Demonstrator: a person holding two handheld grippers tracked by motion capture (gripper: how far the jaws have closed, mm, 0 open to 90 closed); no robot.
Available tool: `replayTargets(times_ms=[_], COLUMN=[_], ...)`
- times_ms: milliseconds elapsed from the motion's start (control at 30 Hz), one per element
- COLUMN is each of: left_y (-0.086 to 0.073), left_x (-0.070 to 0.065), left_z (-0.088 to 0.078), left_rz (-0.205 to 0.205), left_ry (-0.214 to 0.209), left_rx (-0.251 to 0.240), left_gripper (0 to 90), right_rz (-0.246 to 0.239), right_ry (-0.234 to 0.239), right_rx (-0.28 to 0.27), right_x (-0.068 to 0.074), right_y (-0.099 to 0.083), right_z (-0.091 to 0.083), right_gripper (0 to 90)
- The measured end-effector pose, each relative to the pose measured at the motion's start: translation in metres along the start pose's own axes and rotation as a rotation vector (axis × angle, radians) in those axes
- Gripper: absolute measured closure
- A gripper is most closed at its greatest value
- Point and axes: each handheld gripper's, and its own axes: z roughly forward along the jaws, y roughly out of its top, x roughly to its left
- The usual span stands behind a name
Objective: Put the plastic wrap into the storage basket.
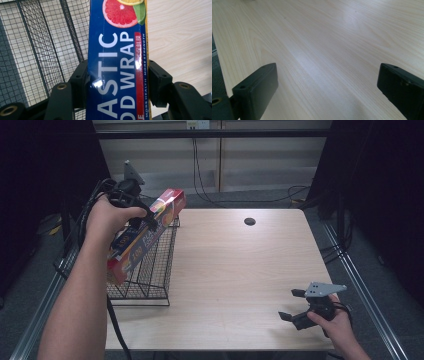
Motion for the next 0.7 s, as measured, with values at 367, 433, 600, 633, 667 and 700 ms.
replayTargets(times_ms=[367, 433, 600, 633, 667, 700], left_y=[-0.002, -0.002, -0.003, -0.003, -0.003, -0.003], left_x=[0.011, 0.012, 0.016, 0.016, 0.016, 0.016], left_z=[-0.003, -0.004, -0.006, -0.006, -0.006, -0.007], left_rz=[-0.038, -0.043, -0.053, -0.053, -0.056, -0.066], left_ry=[0.026, 0.031, 0.043, 0.043, 0.041, 0.04], left_rx=[-0.006, -0.006, -0.011, -0.011, -0.013, -0.015], left_gripper=[44.8, 44.8, 44.8, 44.8, 44.8, 44.8], right_rz=[-0.002, 0.0, 0.001, 0.001, 0.002, 0.002], right_ry=[-0.002, -0.001, -0.002, -0.001, -0.001, -0.001], right_rx=[0.002, 0.004, 0.001, 0.001, 0.002, 0.002], right_x=[0.0, 0.0, 0.0, 0.0, 0.0, 0.0], right_y=[-0.001, -0.001, -0.001, -0.001, -0.001, -0.001], right_z=[0.001, 0.0, 0.0, 0.0, 0.0, 0.0], right_gripper=[3.1, 3.1, 3.1, 3.1, 3.1, 3.1])
